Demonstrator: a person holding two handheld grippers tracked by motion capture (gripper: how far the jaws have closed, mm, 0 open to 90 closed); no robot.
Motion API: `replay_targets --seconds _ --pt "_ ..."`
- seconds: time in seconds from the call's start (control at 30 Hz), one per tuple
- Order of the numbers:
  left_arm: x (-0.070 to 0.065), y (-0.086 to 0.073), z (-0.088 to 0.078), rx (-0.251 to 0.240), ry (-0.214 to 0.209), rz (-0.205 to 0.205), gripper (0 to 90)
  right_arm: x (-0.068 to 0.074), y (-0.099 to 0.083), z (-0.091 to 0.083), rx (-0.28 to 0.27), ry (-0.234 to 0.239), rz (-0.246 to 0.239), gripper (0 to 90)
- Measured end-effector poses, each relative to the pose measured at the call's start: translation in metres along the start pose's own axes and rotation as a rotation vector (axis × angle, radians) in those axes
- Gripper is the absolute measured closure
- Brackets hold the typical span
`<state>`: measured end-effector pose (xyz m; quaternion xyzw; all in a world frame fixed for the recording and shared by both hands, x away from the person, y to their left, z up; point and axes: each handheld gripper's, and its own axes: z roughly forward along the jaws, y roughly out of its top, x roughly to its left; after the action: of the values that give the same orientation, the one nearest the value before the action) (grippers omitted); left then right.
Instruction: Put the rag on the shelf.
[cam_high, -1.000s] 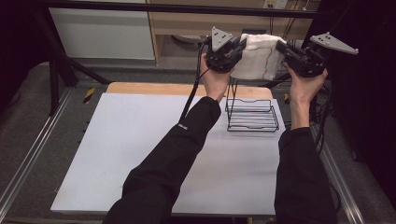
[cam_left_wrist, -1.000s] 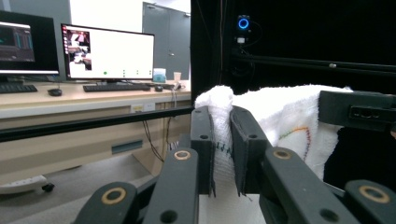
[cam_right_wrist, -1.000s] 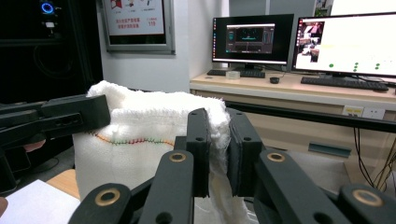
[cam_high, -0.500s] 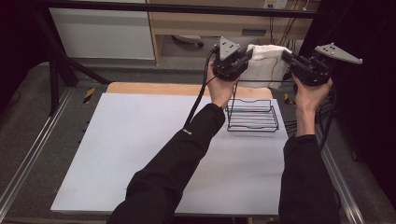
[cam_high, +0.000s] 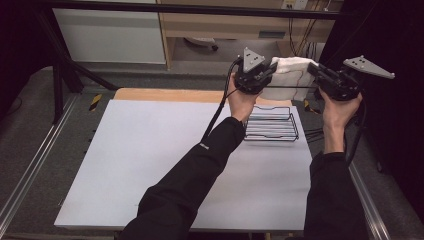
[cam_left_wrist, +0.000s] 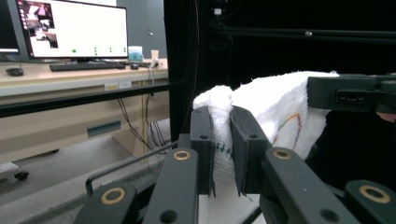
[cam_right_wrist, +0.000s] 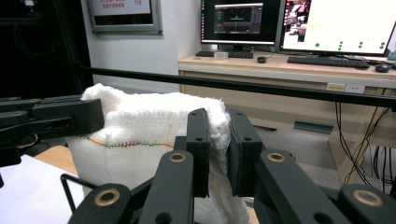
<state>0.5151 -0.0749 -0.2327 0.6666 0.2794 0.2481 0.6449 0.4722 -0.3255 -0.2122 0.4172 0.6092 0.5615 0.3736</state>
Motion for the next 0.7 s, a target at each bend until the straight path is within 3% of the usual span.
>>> replay_targets --seconds 0.47,0.7 --pt "-0.001 -0.008 -0.016 0.028 -0.046 0.012 78.9 0.010 -0.010 -0.010 0.012 0.026 -0.020 80.3" --pt "-0.004 -0.010 -0.023 0.062 -0.069 -0.014 77.4 0.011 -0.019 -0.022 0.019 0.039 -0.019 80.1"
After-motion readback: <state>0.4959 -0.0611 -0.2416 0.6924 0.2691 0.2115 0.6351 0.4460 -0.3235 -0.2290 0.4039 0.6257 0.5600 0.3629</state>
